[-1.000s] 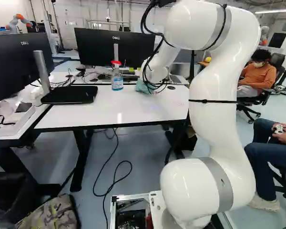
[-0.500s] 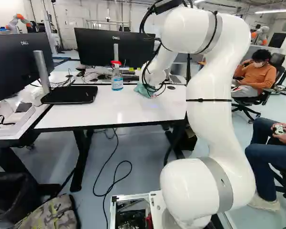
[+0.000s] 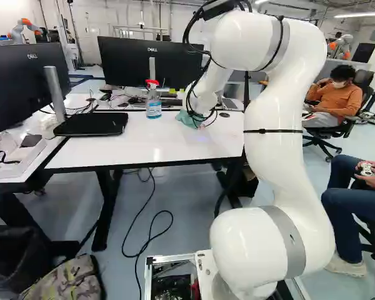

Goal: Clean the table with the green towel

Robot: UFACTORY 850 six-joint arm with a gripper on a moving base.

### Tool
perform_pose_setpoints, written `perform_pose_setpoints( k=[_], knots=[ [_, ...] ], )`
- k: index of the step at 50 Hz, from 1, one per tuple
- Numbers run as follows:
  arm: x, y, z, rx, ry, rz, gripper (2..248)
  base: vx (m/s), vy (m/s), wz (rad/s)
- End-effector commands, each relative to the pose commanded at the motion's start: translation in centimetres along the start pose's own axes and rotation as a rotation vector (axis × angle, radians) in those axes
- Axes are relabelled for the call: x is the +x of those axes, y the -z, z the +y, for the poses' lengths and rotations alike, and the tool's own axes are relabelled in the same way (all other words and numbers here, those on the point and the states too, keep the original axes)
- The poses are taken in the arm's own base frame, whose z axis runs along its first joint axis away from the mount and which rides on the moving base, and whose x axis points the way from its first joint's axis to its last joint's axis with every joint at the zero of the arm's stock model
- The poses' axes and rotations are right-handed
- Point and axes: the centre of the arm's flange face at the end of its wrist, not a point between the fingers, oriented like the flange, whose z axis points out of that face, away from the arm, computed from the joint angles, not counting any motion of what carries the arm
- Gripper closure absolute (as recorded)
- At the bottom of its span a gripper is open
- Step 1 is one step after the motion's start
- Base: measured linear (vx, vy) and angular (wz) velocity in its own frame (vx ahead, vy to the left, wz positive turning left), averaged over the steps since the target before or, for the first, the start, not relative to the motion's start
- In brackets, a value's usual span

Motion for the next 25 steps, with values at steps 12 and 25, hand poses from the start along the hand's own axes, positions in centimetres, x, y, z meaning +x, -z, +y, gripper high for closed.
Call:
perform_pose_setpoints(
  k=[12,25],
  knots=[
    [-0.22,0.00,0.00,0.000,0.000,-0.024,216,0.000,0.000,0.000],
    [-0.45,0.01,0.00,0.000,0.000,-0.050,216,0.000,0.000,0.000]
  ],
)
